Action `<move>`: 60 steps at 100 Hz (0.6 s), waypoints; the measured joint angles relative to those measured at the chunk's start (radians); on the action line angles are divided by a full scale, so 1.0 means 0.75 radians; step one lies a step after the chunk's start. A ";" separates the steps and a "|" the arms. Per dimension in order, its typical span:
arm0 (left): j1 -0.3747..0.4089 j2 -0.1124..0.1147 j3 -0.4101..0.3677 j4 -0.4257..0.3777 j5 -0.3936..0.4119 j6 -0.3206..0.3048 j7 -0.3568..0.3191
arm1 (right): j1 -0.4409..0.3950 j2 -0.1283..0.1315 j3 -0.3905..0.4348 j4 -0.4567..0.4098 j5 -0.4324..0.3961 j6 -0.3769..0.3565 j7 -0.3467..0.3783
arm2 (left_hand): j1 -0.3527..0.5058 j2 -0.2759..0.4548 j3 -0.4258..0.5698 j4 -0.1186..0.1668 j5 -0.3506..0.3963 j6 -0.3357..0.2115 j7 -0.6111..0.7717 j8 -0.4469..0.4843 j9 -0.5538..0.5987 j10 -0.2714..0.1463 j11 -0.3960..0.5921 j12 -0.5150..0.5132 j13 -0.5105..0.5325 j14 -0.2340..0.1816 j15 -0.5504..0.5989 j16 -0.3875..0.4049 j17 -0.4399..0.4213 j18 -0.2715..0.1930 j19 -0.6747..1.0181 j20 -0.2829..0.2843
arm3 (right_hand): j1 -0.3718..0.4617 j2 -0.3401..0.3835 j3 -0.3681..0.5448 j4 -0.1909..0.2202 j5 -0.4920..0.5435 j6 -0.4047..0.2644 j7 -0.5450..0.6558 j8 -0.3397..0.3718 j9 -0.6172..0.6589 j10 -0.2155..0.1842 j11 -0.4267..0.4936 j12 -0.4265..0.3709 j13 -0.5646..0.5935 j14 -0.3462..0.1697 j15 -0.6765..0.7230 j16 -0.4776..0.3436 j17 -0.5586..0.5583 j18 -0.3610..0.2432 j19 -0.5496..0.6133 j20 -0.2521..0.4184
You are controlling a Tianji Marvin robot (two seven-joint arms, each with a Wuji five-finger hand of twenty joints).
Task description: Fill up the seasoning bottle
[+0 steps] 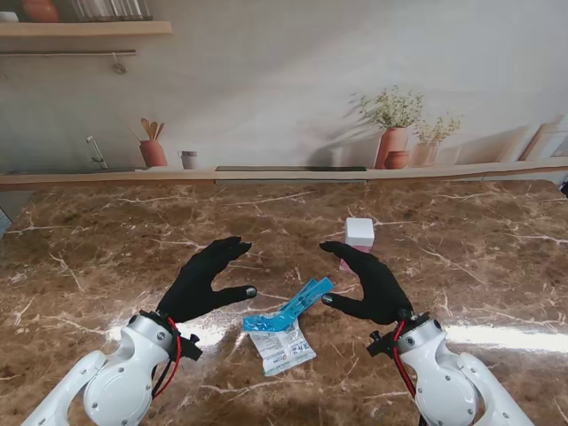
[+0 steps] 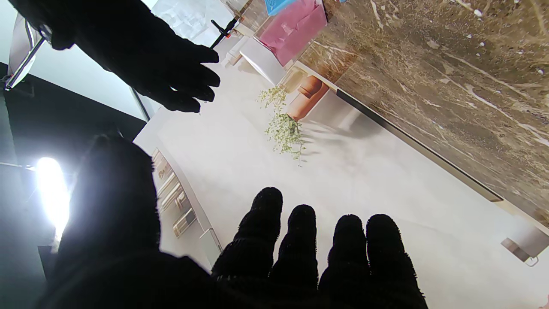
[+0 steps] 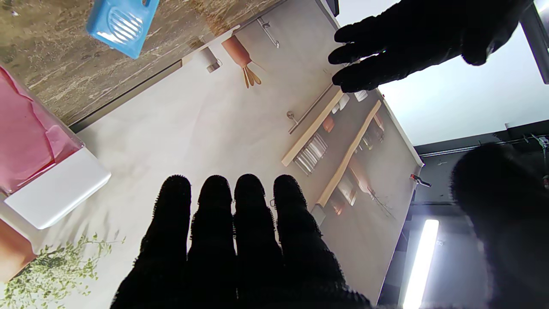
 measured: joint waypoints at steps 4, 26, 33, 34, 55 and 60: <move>-0.001 0.000 0.003 0.002 0.000 0.000 0.003 | -0.001 0.000 0.001 0.000 0.002 -0.001 0.000 | 0.000 0.000 0.000 0.000 0.000 0.000 0.000 0.000 0.000 0.000 0.000 0.000 0.000 0.000 0.000 0.000 0.000 0.000 0.000 0.000 | 0.000 0.000 0.000 0.000 0.000 0.000 0.000 0.000 0.000 0.000 0.000 0.000 0.000 0.000 0.000 0.000 0.000 0.000 0.000 0.000; -0.010 0.000 0.002 0.010 -0.026 -0.001 -0.023 | 0.012 0.000 -0.016 0.010 0.031 -0.002 -0.006 | 0.000 0.000 0.000 0.000 0.000 0.000 0.000 0.000 0.000 0.000 0.000 0.000 0.000 0.000 0.000 0.000 0.000 0.000 0.000 0.000 | 0.001 0.000 0.000 0.000 0.000 0.000 0.000 0.000 0.000 0.000 0.000 0.000 0.000 0.000 0.000 0.000 0.000 0.001 0.007 0.000; -0.018 0.000 0.006 0.018 -0.027 0.000 -0.023 | 0.015 -0.001 -0.021 0.017 0.027 -0.003 -0.013 | 0.000 0.000 0.000 0.000 0.000 0.000 0.000 0.000 0.000 0.000 0.000 0.000 0.000 0.000 0.000 0.000 0.000 0.000 0.000 0.000 | 0.003 0.000 0.000 0.000 0.000 0.000 0.001 0.000 0.000 0.000 0.000 0.000 0.000 0.000 0.000 0.000 0.000 0.002 0.017 0.000; -0.019 0.000 0.007 0.019 -0.027 0.000 -0.023 | 0.015 -0.001 -0.021 0.018 0.027 -0.003 -0.014 | 0.000 0.001 0.000 0.000 0.000 0.000 0.000 0.000 0.000 0.000 0.000 0.000 0.000 0.000 0.000 0.000 0.000 0.000 0.000 0.000 | 0.003 0.000 0.000 0.000 0.000 0.000 0.001 0.000 0.000 0.000 0.000 0.000 0.000 0.000 0.000 0.000 0.000 0.002 0.017 0.000; -0.023 0.000 0.015 0.021 -0.023 0.009 -0.026 | 0.003 -0.003 -0.013 0.020 0.026 -0.004 -0.013 | 0.000 0.001 0.000 0.000 0.000 0.000 0.000 0.000 0.000 0.000 0.000 0.000 0.000 0.000 0.000 0.000 0.000 0.001 -0.001 -0.014 | 0.003 0.000 0.000 0.000 0.000 0.000 0.001 0.000 0.000 0.000 0.000 0.000 0.000 0.000 0.000 0.000 0.000 0.014 0.017 0.000; -0.019 0.000 0.012 0.018 -0.020 0.009 -0.024 | 0.002 -0.003 -0.012 0.020 0.026 -0.004 -0.011 | 0.000 0.001 0.000 0.000 0.000 0.000 0.000 0.000 0.000 0.000 0.000 0.000 0.000 0.000 0.000 0.000 0.000 0.001 -0.001 -0.014 | 0.003 0.000 0.000 0.000 0.000 0.000 0.001 0.000 0.000 0.000 0.000 0.000 0.000 0.000 0.000 0.000 0.000 0.015 0.017 0.000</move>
